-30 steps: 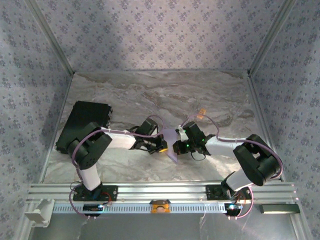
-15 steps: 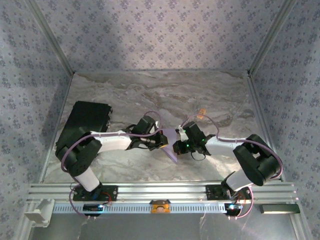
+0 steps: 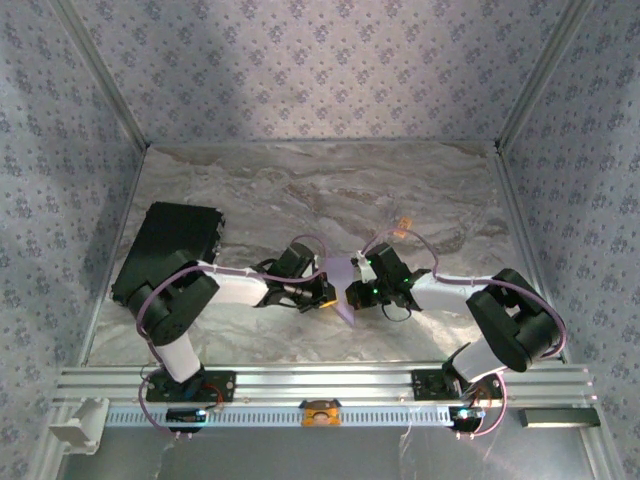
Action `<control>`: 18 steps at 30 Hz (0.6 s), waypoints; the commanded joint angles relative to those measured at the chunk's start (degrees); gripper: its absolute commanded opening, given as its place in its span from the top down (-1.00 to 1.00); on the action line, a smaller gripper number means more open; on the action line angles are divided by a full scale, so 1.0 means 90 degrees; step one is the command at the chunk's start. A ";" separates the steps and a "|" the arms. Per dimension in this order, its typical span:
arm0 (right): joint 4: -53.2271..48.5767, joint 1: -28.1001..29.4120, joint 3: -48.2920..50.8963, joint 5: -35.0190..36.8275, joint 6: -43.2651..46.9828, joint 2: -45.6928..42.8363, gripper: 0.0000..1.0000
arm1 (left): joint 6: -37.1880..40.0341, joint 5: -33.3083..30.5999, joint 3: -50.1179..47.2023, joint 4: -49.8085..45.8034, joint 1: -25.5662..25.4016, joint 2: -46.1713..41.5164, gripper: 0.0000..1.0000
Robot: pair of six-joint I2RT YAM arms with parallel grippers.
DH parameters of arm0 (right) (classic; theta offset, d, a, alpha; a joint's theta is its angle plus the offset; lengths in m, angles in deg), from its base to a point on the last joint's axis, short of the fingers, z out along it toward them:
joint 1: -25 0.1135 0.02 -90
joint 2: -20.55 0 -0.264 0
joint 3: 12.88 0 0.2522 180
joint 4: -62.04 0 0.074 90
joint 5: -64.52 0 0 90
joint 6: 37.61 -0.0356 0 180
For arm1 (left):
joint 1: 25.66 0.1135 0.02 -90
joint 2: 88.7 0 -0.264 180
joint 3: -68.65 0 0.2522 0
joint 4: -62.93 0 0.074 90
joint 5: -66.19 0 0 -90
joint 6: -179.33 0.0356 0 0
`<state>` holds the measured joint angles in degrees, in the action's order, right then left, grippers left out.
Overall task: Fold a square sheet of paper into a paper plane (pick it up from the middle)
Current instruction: Third fold the triangle at the center of the table.
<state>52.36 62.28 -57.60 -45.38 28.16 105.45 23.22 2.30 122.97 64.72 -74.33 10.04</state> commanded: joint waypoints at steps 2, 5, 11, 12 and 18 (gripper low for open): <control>-0.0162 0.0025 0.0071 0.0202 -0.0081 -0.0021 1.00 | 0.0011 -0.0087 -0.0015 0.0111 -0.0031 -0.0143 0.97; -0.0156 0.0027 0.0078 0.0207 -0.0080 -0.0023 1.00 | 0.0059 -0.0167 -0.0012 0.0085 -0.0030 -0.0204 0.95; -0.0153 0.0019 0.0090 0.0206 -0.0079 -0.0023 1.00 | 0.0084 -0.0165 0.0025 -0.0056 -0.0013 0.0028 0.97; -0.0158 0.0022 0.0089 0.0205 -0.0081 -0.0024 1.00 | 0.0074 -0.0176 0.0008 -0.0018 -0.0021 0.0058 0.96; -0.0150 0.0026 0.0082 0.0191 -0.0085 -0.0023 1.00 | 0.0095 -0.0242 -0.0030 -0.0250 -0.0012 0.0198 0.98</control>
<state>52.36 62.28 -57.58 -45.38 28.14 105.45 23.27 1.19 122.97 64.40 -74.33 10.36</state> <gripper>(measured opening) 0.061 0.046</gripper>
